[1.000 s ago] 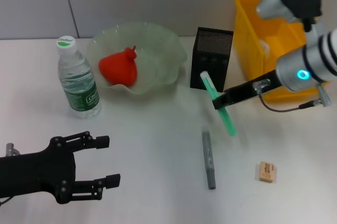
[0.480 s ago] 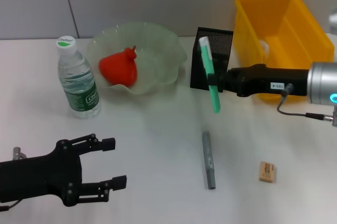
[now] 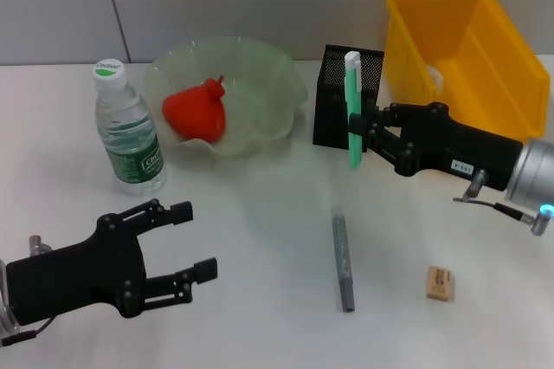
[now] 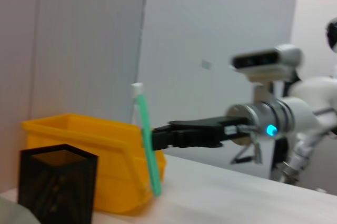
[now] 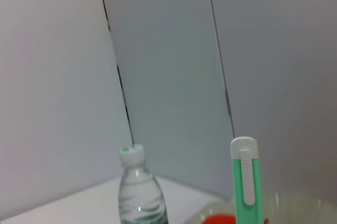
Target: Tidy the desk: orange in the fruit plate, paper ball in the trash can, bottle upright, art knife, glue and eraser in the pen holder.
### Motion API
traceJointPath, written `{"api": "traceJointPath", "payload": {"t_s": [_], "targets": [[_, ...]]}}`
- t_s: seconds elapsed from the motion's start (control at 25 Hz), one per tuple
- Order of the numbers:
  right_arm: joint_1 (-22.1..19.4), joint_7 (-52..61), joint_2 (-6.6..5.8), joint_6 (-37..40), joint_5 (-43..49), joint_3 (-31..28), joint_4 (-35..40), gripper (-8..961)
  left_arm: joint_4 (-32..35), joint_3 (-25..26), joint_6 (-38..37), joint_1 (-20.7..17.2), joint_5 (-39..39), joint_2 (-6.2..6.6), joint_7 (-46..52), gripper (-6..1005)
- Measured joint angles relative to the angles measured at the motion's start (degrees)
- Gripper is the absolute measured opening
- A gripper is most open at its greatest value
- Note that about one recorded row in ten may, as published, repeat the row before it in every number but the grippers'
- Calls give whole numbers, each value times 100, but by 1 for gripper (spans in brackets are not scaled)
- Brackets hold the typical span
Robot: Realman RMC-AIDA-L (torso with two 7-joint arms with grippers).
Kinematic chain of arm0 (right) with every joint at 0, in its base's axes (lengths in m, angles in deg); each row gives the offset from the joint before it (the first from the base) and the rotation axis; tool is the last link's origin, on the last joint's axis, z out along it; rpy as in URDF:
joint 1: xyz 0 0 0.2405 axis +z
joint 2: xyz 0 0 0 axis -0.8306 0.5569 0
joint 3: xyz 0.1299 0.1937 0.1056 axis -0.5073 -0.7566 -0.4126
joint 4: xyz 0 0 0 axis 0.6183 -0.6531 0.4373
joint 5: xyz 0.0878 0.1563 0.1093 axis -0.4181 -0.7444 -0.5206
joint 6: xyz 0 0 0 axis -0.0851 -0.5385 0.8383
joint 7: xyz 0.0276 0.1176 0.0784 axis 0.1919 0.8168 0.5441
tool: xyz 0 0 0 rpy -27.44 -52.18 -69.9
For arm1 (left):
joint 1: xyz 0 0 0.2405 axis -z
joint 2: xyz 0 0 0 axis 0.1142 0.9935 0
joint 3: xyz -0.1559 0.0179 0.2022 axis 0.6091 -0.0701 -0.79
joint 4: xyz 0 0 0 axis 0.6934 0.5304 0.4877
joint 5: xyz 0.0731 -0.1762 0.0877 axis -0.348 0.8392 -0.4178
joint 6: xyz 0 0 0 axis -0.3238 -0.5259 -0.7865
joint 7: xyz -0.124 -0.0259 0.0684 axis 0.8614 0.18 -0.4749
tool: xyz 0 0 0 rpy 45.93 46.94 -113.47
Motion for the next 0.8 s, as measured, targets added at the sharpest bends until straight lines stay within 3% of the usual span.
{"api": "traceJointPath", "payload": {"t_s": [0.08, 0.24, 0.8], "targets": [[-2, -1288, 2, 335, -650, -15, -632, 207, -129, 44, 151, -31, 125, 2, -57, 842], [15, -1960, 7, 489, -977, -15, -1009, 211, -197, 49, 217, -29, 142, 3, -99, 842], [221, -2173, 24, 621, -1501, -12, -1179, 224, -391, 49, 434, 10, 228, 2, -204, 842]]}}
